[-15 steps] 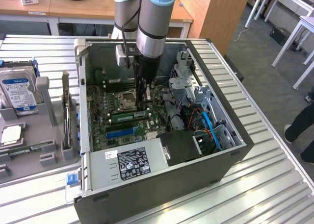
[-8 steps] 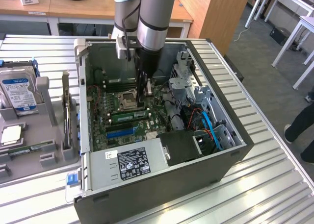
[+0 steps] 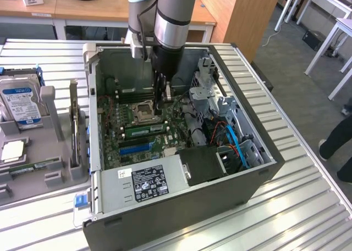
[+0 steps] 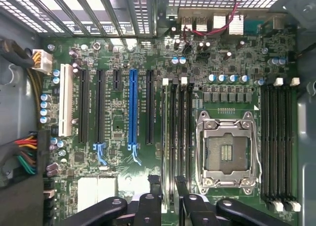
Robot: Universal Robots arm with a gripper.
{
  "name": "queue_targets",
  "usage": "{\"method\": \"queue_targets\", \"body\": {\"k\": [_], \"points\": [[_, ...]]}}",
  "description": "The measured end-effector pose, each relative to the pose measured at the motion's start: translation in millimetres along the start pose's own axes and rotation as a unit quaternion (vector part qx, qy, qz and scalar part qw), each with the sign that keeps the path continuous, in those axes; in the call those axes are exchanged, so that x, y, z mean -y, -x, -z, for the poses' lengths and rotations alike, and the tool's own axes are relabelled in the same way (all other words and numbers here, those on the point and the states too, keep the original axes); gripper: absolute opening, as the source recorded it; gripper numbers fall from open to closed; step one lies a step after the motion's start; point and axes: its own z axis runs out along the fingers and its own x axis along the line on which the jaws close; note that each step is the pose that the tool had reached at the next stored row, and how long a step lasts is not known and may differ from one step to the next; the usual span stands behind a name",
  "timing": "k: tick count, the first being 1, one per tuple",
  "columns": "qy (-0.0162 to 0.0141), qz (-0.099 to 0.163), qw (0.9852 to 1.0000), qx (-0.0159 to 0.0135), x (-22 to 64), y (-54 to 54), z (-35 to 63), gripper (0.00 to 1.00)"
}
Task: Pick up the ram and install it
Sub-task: 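Insert the ram into the slot, then press down the ram until it locks into place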
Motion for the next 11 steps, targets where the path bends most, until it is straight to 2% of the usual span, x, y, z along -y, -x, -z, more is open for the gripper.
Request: {"method": "queue_targets", "body": {"k": [11], "points": [[0.0,0.0,1.0,0.0,0.0,0.0,0.1,0.25]]}}
